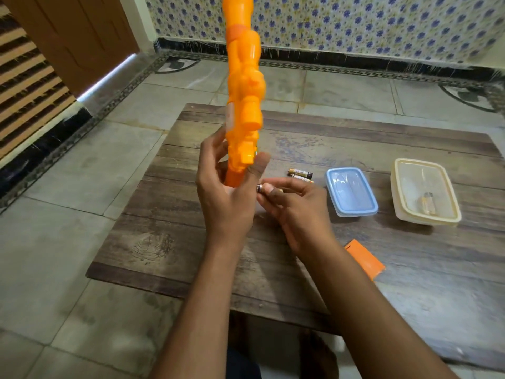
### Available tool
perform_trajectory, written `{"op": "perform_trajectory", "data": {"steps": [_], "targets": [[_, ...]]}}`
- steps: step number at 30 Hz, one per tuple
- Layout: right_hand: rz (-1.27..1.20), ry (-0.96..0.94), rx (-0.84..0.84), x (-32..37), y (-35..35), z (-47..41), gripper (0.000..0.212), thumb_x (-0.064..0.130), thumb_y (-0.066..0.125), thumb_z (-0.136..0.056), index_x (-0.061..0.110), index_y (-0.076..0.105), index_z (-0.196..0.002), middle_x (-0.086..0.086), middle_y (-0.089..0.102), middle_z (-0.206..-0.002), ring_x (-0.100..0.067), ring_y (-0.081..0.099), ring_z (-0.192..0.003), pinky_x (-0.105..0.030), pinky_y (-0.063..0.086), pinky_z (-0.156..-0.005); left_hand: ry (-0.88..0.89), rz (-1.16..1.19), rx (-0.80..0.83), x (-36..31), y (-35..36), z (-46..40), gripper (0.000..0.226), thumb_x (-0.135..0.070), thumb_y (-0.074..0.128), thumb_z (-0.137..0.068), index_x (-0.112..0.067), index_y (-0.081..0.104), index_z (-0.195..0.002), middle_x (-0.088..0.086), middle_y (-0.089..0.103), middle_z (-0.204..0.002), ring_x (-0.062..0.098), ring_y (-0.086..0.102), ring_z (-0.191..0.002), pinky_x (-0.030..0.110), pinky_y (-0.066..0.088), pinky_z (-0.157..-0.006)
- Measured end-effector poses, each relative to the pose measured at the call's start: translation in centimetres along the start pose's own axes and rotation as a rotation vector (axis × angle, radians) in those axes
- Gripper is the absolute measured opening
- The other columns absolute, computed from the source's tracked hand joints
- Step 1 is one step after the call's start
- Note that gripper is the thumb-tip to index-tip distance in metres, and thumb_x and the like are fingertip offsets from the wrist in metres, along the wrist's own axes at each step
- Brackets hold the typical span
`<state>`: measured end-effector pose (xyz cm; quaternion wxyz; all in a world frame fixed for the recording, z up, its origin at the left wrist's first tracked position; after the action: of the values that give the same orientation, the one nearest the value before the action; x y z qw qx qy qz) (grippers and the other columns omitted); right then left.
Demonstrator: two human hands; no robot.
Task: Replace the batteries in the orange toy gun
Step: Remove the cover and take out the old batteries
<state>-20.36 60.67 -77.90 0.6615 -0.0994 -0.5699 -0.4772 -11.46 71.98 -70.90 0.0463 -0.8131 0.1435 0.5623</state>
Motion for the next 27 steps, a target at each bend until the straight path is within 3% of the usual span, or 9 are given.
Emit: {"op": "perform_trajectory", "data": {"steps": [2,3,5,9,12,15,19,23,27], "targets": [[0.073,-0.09,-0.019,1.0,-0.6,-0.1,0.008,-0.01,0.065,-0.094,-0.007,0.07,-0.089,-0.018,0.074,-0.08,-0.035,0.078,-0.086,-0.034,0.064,-0.084,-0.106,0.129,-0.078,0.9,-0.6,-0.4,0.043,-0.018,0.077,-0.091,-0.008,0.057,-0.128,-0.008,0.071,-0.09,0.003,0.064,-0.08,0.025,0.054,-0.075],[0.134,-0.138,-0.036,1.5,-1.0,-0.2,0.008,-0.008,0.066,-0.093,-0.005,0.071,-0.088,-0.017,0.074,-0.08,-0.036,0.078,-0.086,-0.034,0.065,-0.081,-0.161,0.193,-0.117,1.5,-0.9,-0.5,0.038,-0.018,0.075,-0.093,-0.01,0.059,-0.126,-0.011,0.073,-0.089,0.004,0.066,-0.083,0.031,0.057,-0.08],[0.346,-0.26,-0.089,2.8,-2.0,-0.3,0.006,-0.006,0.069,-0.093,-0.003,0.073,-0.092,-0.014,0.076,-0.083,-0.028,0.079,-0.081,-0.03,0.065,-0.075,-0.266,0.329,-0.174,2.6,-1.5,-0.7,0.028,-0.024,0.071,-0.094,-0.021,0.062,-0.12,-0.012,0.076,-0.103,0.013,0.07,-0.102,0.046,0.058,-0.096],[0.701,-0.386,-0.125,3.8,-2.7,-0.5,0.009,-0.001,0.072,-0.091,0.003,0.078,-0.097,-0.005,0.078,-0.086,-0.011,0.078,-0.077,-0.031,0.064,-0.082,-0.46,0.563,-0.231,4.8,-2.1,-0.7,0.036,-0.029,0.062,-0.101,-0.018,0.059,-0.135,0.012,0.067,-0.137,0.036,0.063,-0.128,0.04,0.055,-0.101],[1.016,-0.505,-0.152,4.3,-2.0,-0.2,0.014,0.001,0.072,-0.087,0.01,0.08,-0.095,-0.004,0.077,-0.091,-0.014,0.071,-0.083,-0.023,0.052,-0.082,-0.57,0.635,-0.229,5.9,-2.2,-0.5,0.051,-0.035,0.06,-0.101,-0.014,0.053,-0.147,0.016,0.066,-0.136,0.031,0.067,-0.119,0.037,0.055,-0.097],[1.175,-0.586,-0.154,4.4,-1.2,-0.1,0.015,-0.002,0.068,-0.087,0.008,0.079,-0.093,-0.014,0.068,-0.101,-0.03,0.065,-0.092,-0.034,0.049,-0.08,-0.639,0.665,-0.212,6.6,-1.9,-0.2,0.05,-0.035,0.058,-0.102,-0.013,0.053,-0.147,0.011,0.069,-0.124,0.031,0.065,-0.119,0.037,0.056,-0.095],[1.4,-0.618,-0.193,4.0,-0.7,0.0,0.005,0.007,0.065,-0.092,0.004,0.069,-0.091,-0.014,0.065,-0.104,-0.039,0.061,-0.093,-0.039,0.048,-0.067,-0.682,0.675,-0.197,7.0,-1.6,0.2,0.049,-0.037,0.053,-0.105,-0.012,0.052,-0.147,0.017,0.063,-0.14,0.034,0.062,-0.129,0.045,0.051,-0.107],[1.622,-0.733,-0.258,4.4,0.0,0.2,0.009,0.001,0.073,-0.081,0.003,0.067,-0.075,-0.018,0.068,-0.084,-0.042,0.063,-0.079,-0.034,0.031,-0.059,-0.712,0.678,-0.2,7.5,-1.4,0.3,0.05,-0.037,0.053,-0.105,-0.012,0.051,-0.148,0.017,0.062,-0.141,0.034,0.062,-0.129,0.047,0.047,-0.111],[1.778,-0.748,-0.29,4.1,0.3,-0.2,0.012,-0.007,0.07,-0.069,0.005,0.066,-0.069,-0.017,0.068,-0.074,-0.04,0.062,-0.073,-0.04,0.036,-0.068,-0.75,0.696,-0.221,8.0,-1.3,0.5,0.049,-0.035,0.055,-0.104,-0.01,0.052,-0.147,0.014,0.065,-0.131,0.033,0.062,-0.124,0.039,0.053,-0.101]]}}
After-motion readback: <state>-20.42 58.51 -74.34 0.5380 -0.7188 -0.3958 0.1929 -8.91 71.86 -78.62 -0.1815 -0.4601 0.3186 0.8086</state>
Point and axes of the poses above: each hand's wrist, its own z-axis away from the middle knuckle, its own y-axis out of the palm, x = y × z, the point moved 8 cm from there along -z, towards the middle knuckle
